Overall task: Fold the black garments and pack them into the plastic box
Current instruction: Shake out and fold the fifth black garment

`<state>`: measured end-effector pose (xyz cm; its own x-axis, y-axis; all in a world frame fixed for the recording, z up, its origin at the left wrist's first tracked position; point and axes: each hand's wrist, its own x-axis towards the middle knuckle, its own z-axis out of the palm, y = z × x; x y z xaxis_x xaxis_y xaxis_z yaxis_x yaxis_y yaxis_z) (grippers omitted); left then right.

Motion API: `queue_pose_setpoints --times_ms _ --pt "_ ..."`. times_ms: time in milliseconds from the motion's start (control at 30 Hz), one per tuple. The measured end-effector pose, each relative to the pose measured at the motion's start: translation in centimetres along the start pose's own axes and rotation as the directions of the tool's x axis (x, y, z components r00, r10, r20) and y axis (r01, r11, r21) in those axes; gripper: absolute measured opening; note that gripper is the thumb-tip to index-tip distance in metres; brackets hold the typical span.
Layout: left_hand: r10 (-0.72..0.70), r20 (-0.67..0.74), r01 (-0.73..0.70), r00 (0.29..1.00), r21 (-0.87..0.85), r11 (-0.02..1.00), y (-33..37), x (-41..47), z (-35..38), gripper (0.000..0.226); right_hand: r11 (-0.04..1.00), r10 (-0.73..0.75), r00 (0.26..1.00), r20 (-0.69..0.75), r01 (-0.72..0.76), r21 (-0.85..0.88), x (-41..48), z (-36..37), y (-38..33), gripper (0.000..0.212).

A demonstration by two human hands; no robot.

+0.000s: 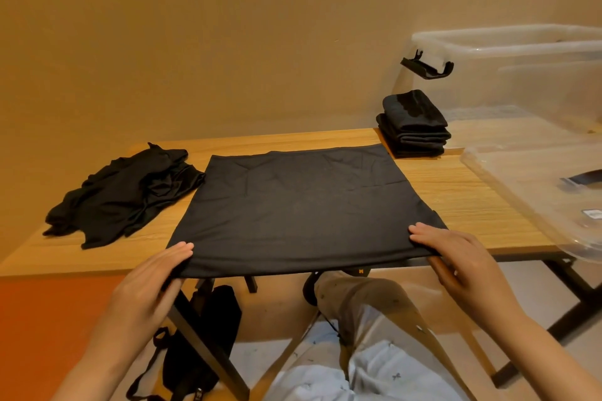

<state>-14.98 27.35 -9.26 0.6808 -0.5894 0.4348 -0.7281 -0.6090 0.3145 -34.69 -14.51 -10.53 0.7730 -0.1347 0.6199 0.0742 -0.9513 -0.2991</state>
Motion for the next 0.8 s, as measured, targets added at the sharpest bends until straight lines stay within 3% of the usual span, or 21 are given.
queue_pose_setpoints --times_ms 300,367,500,567,667,800 --pt "0.129 0.020 -0.129 0.991 0.040 0.991 -0.3 0.2 -0.6 0.078 0.980 0.138 0.990 -0.002 -0.137 0.142 0.4 -1.3 -0.3 0.035" --pt "0.077 -0.008 -0.077 0.997 0.011 0.997 0.1 0.9 -1.5 0.076 0.974 0.163 0.986 -0.044 -0.154 0.164 1.2 -1.9 -0.6 0.030" --pt "-0.128 -0.179 0.095 0.975 -0.184 0.978 1.6 3.7 -3.1 0.041 0.952 0.206 0.967 -0.153 -0.162 0.258 4.5 -3.2 -1.4 0.010" --pt "-0.245 -0.284 0.134 0.927 -0.361 0.923 3.1 5.8 -3.8 0.032 0.937 0.239 0.941 -0.241 -0.158 0.313 6.6 -3.9 -1.5 0.021" --pt "-0.326 -0.350 0.121 0.878 -0.497 0.859 5.3 9.3 -5.7 0.017 0.872 0.344 0.874 -0.343 -0.163 0.461 10.5 -5.5 -2.4 0.021" --pt "-0.361 -0.442 0.031 0.821 -0.596 0.802 6.7 13.4 -9.5 0.019 0.829 0.400 0.815 -0.419 -0.126 0.545 15.0 -8.7 -3.9 0.007"
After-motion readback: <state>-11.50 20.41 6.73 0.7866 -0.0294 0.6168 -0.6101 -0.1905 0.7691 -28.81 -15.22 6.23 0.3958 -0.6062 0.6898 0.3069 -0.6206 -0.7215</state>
